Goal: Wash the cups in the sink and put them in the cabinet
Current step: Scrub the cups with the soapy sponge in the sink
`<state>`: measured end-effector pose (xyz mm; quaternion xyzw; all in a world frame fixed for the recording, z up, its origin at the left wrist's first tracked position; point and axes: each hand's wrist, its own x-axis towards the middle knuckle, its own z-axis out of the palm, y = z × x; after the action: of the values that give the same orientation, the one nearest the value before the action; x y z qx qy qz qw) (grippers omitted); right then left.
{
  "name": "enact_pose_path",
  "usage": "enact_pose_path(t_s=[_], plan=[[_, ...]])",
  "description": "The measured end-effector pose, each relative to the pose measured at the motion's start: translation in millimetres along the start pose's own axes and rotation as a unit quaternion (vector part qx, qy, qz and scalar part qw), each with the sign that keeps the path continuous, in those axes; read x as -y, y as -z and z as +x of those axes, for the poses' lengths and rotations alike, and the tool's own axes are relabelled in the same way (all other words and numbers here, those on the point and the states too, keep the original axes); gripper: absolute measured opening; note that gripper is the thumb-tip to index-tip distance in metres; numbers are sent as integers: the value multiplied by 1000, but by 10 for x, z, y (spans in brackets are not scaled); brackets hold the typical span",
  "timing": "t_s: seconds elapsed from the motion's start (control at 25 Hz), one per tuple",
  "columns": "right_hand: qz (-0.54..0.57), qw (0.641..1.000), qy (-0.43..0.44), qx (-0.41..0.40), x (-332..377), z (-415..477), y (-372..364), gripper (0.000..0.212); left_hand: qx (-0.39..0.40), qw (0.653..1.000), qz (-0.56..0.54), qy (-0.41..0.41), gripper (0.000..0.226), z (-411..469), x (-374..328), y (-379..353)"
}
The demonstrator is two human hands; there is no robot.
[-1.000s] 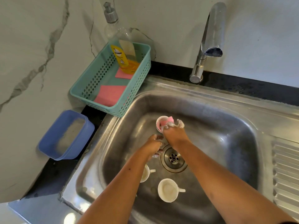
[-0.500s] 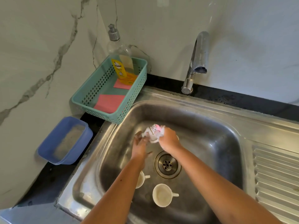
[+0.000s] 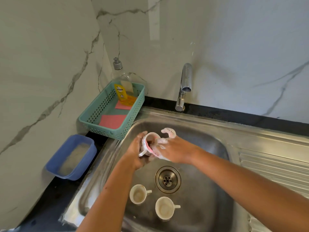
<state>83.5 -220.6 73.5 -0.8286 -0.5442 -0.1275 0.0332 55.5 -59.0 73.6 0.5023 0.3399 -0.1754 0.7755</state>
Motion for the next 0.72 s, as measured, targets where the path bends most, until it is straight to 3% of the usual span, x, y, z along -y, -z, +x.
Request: enact_pose_path(t_s=[0.08, 0.16, 0.24, 0.28, 0.32, 0.4, 0.44, 0.48, 0.52, 0.6, 0.64, 0.72], plan=[[-24, 1000, 10, 8, 15, 7, 124, 12, 3, 1000, 23, 15, 40, -103, -52, 6], [-49, 997, -41, -30, 132, 36, 173, 21, 28, 1000, -14, -5, 35, -200, -124, 9], [16, 983, -163, -78, 403, 110, 275, 22, 56, 991, -100, -70, 33, -318, -155, -21], [113, 954, -262, -95, 563, 240, 383, 23, 61, 984, -134, -99, 36, -389, -153, -64], [243, 884, -385, -111, 709, 389, 537, 20, 74, 978, -143, -134, 39, -438, -126, -103], [409, 691, -572, -168, 956, 654, 774, 8, 111, 964, -95, -221, 33, -533, -62, -166], [427, 662, -587, -187, 1020, 691, 797, 9, 118, 957, -72, -255, 30, -578, -57, -175], [420, 698, -554, -172, 1046, 666, 793, 16, 130, 955, -66, -258, 32, -608, -78, -159], [380, 774, -485, -144, 1052, 586, 781, 24, 152, 955, -72, -244, 40, -694, -126, -135], [155, 936, -282, -144, 883, 339, 703, 20, 186, 954, -95, -216, 53, -786, -225, -73], [22, 976, -176, -130, 697, 221, 678, 15, 178, 956, -93, -212, 56, -787, -249, -53], [-167, 981, -3, -97, 340, 133, 781, 8, 164, 962, -81, -204, 61, -805, -244, -26]])
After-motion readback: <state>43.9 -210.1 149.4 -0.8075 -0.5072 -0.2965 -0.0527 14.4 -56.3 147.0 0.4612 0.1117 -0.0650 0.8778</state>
